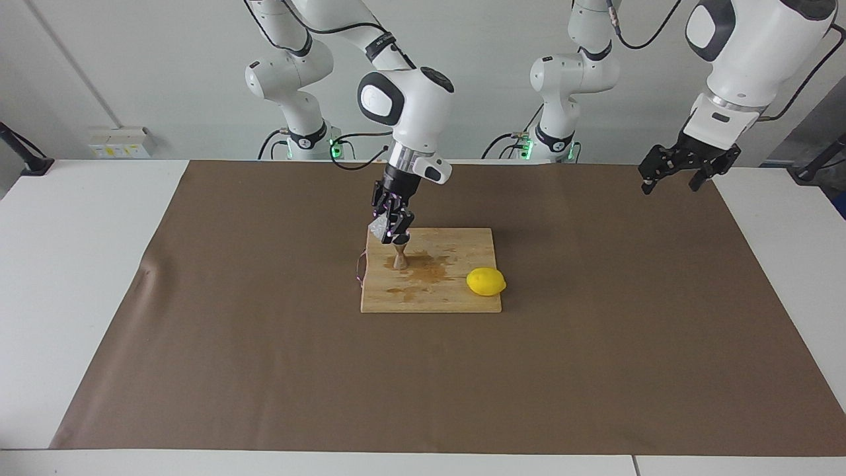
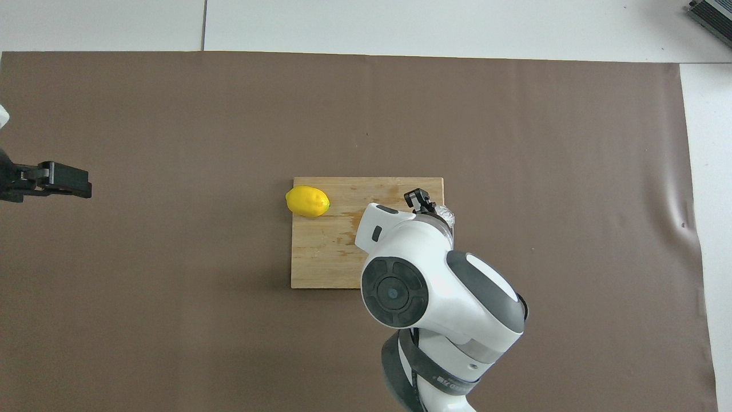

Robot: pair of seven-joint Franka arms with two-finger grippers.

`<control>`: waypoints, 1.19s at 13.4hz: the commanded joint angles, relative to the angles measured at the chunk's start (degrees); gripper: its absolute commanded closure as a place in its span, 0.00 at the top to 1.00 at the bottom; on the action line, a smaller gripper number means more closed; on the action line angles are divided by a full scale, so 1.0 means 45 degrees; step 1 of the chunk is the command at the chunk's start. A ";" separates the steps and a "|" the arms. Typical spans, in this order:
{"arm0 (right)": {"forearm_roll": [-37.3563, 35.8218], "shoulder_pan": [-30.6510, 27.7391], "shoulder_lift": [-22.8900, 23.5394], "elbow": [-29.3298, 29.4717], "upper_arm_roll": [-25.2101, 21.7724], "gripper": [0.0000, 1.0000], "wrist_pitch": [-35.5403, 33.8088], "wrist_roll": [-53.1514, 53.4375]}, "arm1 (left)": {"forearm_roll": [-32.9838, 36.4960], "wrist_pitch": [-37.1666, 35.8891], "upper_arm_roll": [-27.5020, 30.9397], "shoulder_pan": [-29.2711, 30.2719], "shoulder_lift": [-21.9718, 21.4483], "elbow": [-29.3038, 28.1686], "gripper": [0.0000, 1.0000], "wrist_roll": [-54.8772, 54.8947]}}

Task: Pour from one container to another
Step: 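Tilt the white cup with the right gripper to pour into the metal cup, then carry the white cup back with the right gripper and lower it to the table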

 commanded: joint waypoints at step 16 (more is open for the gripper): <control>0.9282 -0.5534 0.0142 -0.1411 0.0185 0.00 0.1954 -0.7631 | -0.0115 -0.0440 0.0034 0.0058 -0.0137 -0.0166 1.00 0.0121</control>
